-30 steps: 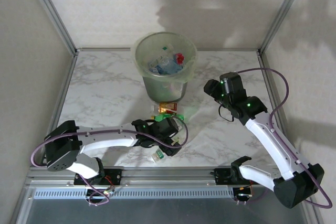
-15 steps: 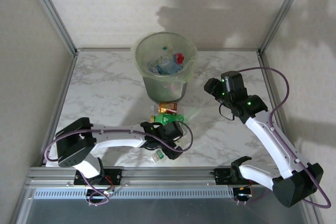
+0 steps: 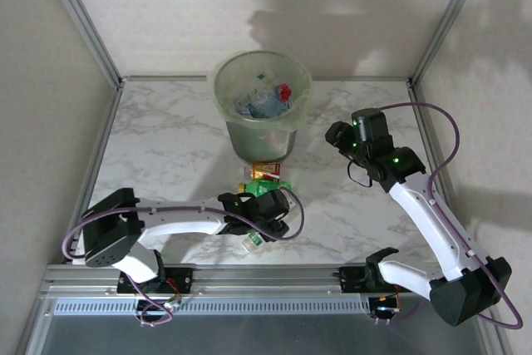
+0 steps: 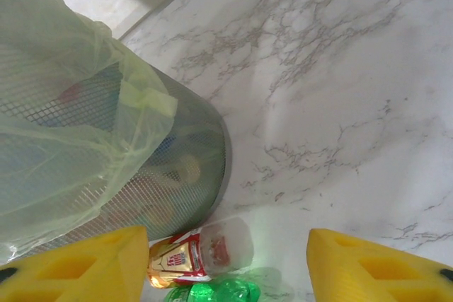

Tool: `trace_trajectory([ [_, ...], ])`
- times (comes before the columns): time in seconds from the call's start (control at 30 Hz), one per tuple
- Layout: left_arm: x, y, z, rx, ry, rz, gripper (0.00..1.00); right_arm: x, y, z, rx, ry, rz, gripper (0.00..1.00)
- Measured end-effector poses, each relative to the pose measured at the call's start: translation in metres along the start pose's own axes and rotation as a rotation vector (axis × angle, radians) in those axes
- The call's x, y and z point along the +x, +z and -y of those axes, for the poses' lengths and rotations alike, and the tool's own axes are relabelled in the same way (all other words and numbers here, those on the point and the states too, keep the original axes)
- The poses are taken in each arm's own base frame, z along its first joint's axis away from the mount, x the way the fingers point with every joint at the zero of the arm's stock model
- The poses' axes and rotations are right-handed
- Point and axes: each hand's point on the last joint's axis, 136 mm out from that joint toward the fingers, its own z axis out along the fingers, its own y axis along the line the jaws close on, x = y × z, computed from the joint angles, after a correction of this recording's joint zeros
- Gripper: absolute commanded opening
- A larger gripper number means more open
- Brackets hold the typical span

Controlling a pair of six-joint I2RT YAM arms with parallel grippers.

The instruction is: Put the plastic bottles in the bin

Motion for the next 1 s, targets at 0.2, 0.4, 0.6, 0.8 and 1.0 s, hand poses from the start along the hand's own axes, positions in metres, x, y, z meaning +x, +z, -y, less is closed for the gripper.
trace_trajectory([
  [0.2,-0.029,-0.029,-0.015,0.011,-0.078,0.133,0.54,0.0,-0.001,-0.011,-0.052,-0.027,-0.01,0.6],
  [0.4,-0.061,-0.072,-0.038,0.024,-0.185,0.274,0.56,0.003,-0.007,-0.043,-0.207,-0.093,-0.039,0.6],
  [0.6,-0.129,-0.159,-0.062,0.071,-0.312,0.531,0.58,0.001,-0.014,-0.06,-0.286,-0.132,-0.032,0.6],
  [0.8,-0.188,-0.257,-0.088,0.084,-0.421,0.769,0.62,-0.003,-0.021,-0.065,-0.31,-0.139,-0.009,0.6],
  [1.0,-0.237,-0.317,-0.149,-0.049,-0.606,0.907,0.62,-0.007,-0.029,-0.07,-0.342,-0.139,0.007,0.59],
])
